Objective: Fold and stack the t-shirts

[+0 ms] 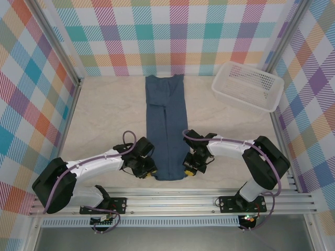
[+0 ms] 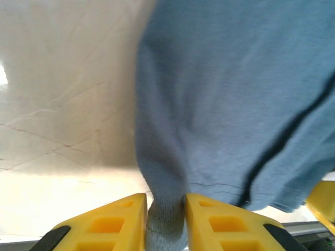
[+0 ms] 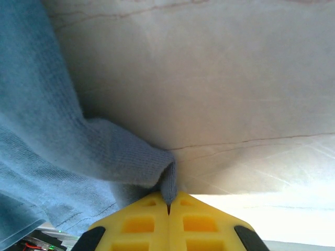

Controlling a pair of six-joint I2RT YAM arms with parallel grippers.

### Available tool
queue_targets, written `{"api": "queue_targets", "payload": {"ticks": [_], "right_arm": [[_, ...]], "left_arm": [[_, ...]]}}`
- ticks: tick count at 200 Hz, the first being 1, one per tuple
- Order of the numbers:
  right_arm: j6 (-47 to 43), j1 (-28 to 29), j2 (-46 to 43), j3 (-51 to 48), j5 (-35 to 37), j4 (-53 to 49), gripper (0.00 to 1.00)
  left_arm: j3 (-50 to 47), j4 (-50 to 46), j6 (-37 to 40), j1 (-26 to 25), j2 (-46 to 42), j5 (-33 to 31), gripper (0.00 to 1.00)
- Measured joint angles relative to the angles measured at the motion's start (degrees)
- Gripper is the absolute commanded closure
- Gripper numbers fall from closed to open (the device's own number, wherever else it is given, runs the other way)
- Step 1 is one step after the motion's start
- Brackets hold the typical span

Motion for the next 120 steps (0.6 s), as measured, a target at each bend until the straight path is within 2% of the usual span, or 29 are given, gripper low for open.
{"api": "queue_targets", "payload": {"ticks": [18, 47, 120], "right_arm": [[0.0, 0.09, 0.0, 0.0, 0.0, 0.0, 1.0], [-0.02, 0.09, -0.15, 0.0, 0.0, -0.02, 1.0], [-5.18, 1.92, -8.68, -0.98, 0.83, -4.24, 1.0]], "left_arm": [[-0.02, -0.04, 0.0, 0.0, 0.76, 0.07, 0.77], [-0.02, 0.5, 0.24, -0.31, 1.99, 0.02, 1.0], [0.52, -6.54, 4.7, -3.19, -0.46, -0.33, 1.0]]}}
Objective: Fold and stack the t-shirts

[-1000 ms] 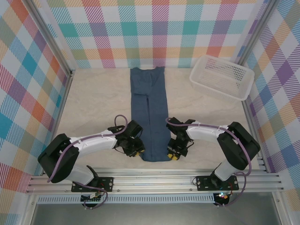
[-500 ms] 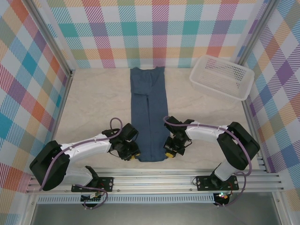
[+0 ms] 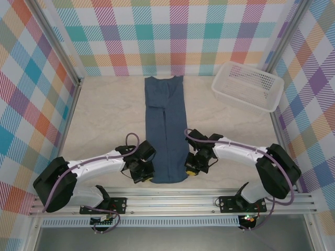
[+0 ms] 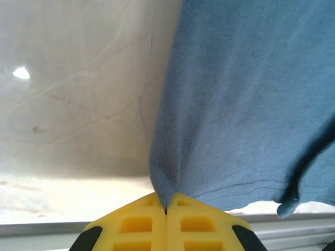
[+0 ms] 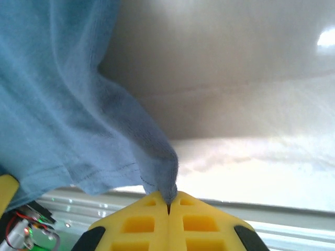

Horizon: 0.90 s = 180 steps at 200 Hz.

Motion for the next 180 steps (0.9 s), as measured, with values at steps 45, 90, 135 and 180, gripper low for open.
{"api": "queue_targets", "payload": {"ticks": [45, 90, 135, 180], "right_arm": [[-3.17, 5.64, -3.23, -1.84, -2.91, -5.09, 1.0], [-3.37, 4.87, -9.57, -0.61, -2.38, -9.6, 1.0], [-4.15, -2.01, -6.84, 9.33, -0.83, -12.02, 1.0], [-9.09, -8.63, 4.09, 24.28, 0.26, -13.4, 1.0]], "left_arm": [[-1.01, -4.98, 1.79, -2.69, -7.87, 2.4, 1.0], [-0.59, -9.81, -1.99, -3.5, -20.02, -0.35, 1.0], [5.6, -9.73, -3.78, 3.61, -16.96, -4.24, 1.0], [16.35, -7.32, 0.11, 16.46, -4.57, -4.74, 1.0]]}}
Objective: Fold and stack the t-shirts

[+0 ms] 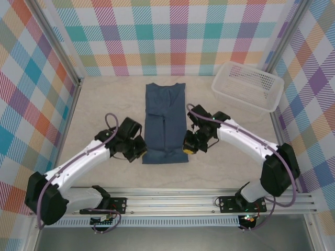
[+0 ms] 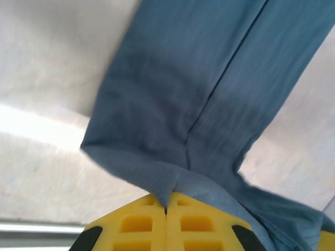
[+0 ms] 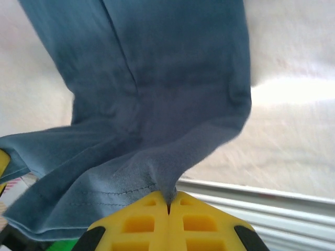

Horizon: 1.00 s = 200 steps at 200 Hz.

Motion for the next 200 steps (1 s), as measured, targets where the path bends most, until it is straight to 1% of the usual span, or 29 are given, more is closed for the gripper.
{"api": "queue_targets", "payload": {"ticks": [23, 58, 103, 113, 119, 123, 125, 131, 140, 144, 156, 168, 176, 194, 198, 200], "right_arm": [[-3.06, -3.26, 5.57, 7.89, 0.44, -0.79, 1.0], [-7.13, -8.04, 15.26, 19.19, 0.24, -1.33, 1.0], [-10.19, -12.41, 29.09, 28.37, -1.46, -0.33, 1.0], [-10.73, -13.0, 31.71, 29.64, -1.84, -0.13, 1.0], [-11.04, -13.4, 33.38, 30.58, -2.19, -0.07, 1.0], [-11.23, -13.57, 34.25, 31.23, -2.34, -0.13, 0.96], [-11.37, -13.75, 34.97, 31.71, -2.56, -0.13, 0.94], [-11.45, -14.05, 36.46, 32.92, -2.84, -0.15, 0.83], [-11.72, -14.47, 38.36, 34.71, -3.13, -0.28, 0.7], [-12.39, -14.64, 39.21, 35.56, -3.15, -0.35, 0.65], [-13.07, -15.06, 40.59, 37.0, -2.95, -0.26, 0.57], [-14.16, -15.32, 40.7, 37.48, -2.19, -0.33, 0.53], [-14.64, -15.43, 40.17, 37.53, -1.49, -0.24, 0.53], [-15.52, -15.47, 37.07, 35.5, 0.35, 0.9, 0.55], [-15.61, -15.47, 35.71, 34.05, 0.61, 1.51, 0.57], [-15.63, -15.47, 35.21, 33.66, 0.79, 1.53, 0.59]], "left_arm": [[7.19, 1.14, 3.45, 4.76, 7.34, 0.15, 1.0], [15.63, 4.0, 7.63, 9.66, 18.12, 0.76, 1.0], [24.85, 6.6, 11.65, 12.92, 33.05, 2.84, 0.99], [26.95, 6.84, 12.55, 13.07, 36.02, 3.21, 0.97], [28.26, 7.02, 13.09, 13.14, 37.73, 3.28, 0.94], [29.0, 7.06, 13.35, 13.14, 38.56, 3.41, 0.9], [29.44, 7.17, 13.66, 13.16, 39.1, 3.48, 0.86], [30.75, 7.28, 14.43, 13.22, 40.41, 3.72, 0.75], [32.57, 7.3, 14.97, 13.4, 42.05, 3.87, 0.62], [33.2, 7.23, 15.19, 13.42, 42.56, 3.91, 0.58], [34.97, 7.37, 16.24, 13.94, 43.78, 3.76, 0.54], [35.17, 7.41, 16.61, 14.69, 43.56, 3.34, 0.54], [34.99, 7.43, 16.72, 15.19, 42.99, 3.02, 0.54], [31.93, 8.26, 16.48, 15.78, 39.28, 2.56, 0.56], [30.71, 8.52, 16.41, 15.91, 38.12, 2.32, 0.57], [30.18, 8.46, 16.39, 16.0, 37.46, 2.29, 0.58]]}}
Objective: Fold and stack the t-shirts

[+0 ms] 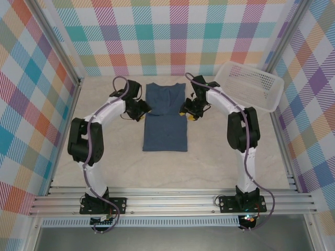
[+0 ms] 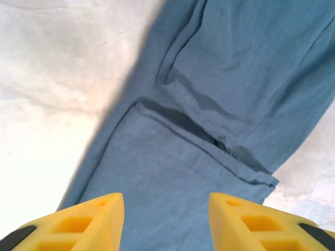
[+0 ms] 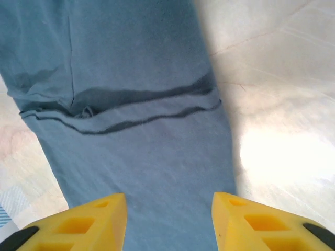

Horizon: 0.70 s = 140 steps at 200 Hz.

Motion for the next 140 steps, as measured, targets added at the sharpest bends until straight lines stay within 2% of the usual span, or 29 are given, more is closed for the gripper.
{"api": "queue_targets", "payload": {"ticks": [12, 29, 39, 47, 76, 111, 140], "right_arm": [[-0.02, 0.07, -4.57, -4.44, 0.46, 1.57, 0.71], [1.01, 0.59, -11.32, -12.04, 0.46, 3.74, 0.73], [1.68, 1.36, -14.29, -16.24, 0.44, 5.11, 0.69], [2.19, 2.29, -16.17, -19.71, 0.39, 6.27, 0.66], [4.33, 4.63, -17.77, -29.49, -0.92, 9.66, 0.57], [8.11, 5.09, -17.9, -38.64, -3.69, 12.68, 0.54], [10.93, 6.47, -19.12, -41.46, -4.98, 14.86, 0.53]], "left_arm": [[-4.39, 0.96, -0.81, 0.09, -4.66, -0.26, 0.65], [-13.73, 3.02, -3.69, -0.02, -13.11, 0.44, 0.71], [-18.14, 3.48, -4.68, -0.31, -16.57, 0.92, 0.71], [-21.0, 3.63, -5.53, -0.68, -18.25, 1.18, 0.67], [-27.5, 4.52, -6.43, -2.51, -18.56, 2.91, 0.56], [-32.33, 5.6, -6.45, -4.22, -17.77, 5.33, 0.52], [-35.34, 7.5, -7.93, -4.96, -17.59, 6.84, 0.51]]}}
